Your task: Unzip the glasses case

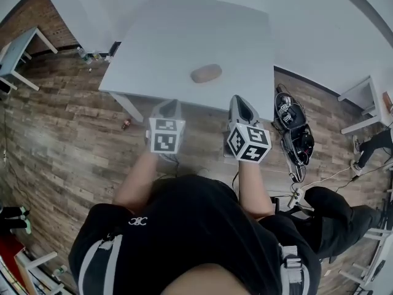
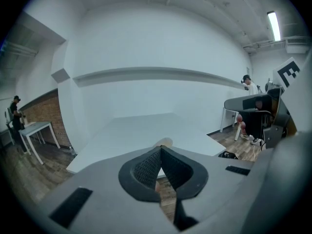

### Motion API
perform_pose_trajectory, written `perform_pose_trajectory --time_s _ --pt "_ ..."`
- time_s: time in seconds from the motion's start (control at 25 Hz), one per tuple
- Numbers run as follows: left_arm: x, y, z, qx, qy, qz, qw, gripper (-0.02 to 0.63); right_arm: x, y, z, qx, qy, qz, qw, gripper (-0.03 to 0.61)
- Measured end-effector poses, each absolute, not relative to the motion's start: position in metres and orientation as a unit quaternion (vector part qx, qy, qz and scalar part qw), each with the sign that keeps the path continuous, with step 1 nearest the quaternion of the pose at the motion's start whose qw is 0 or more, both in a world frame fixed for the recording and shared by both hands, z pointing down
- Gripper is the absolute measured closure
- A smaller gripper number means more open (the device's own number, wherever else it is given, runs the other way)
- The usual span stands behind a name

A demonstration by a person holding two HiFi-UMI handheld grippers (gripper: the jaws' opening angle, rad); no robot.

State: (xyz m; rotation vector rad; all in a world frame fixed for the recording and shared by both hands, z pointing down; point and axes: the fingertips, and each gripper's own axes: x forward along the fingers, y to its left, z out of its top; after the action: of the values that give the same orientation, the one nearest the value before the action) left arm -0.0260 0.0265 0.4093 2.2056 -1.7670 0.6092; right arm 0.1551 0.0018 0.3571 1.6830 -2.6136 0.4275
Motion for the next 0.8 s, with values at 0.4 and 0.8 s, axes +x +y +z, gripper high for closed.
perform_pose_trajectory --time_s 0.4,0.8 --pt "0.011 -0.032 0.425 0.748 -0.612 0.214 0.141 0.617 0.182 -0.059 0.370 0.497 -0.857 0.137 0.019 0.572" --pt "0.008 -0.124 0.455 0.761 -0.592 0.215 0.159 0.617 0.185 -0.145 0.395 0.514 -0.844 0.143 0.044 0.572"
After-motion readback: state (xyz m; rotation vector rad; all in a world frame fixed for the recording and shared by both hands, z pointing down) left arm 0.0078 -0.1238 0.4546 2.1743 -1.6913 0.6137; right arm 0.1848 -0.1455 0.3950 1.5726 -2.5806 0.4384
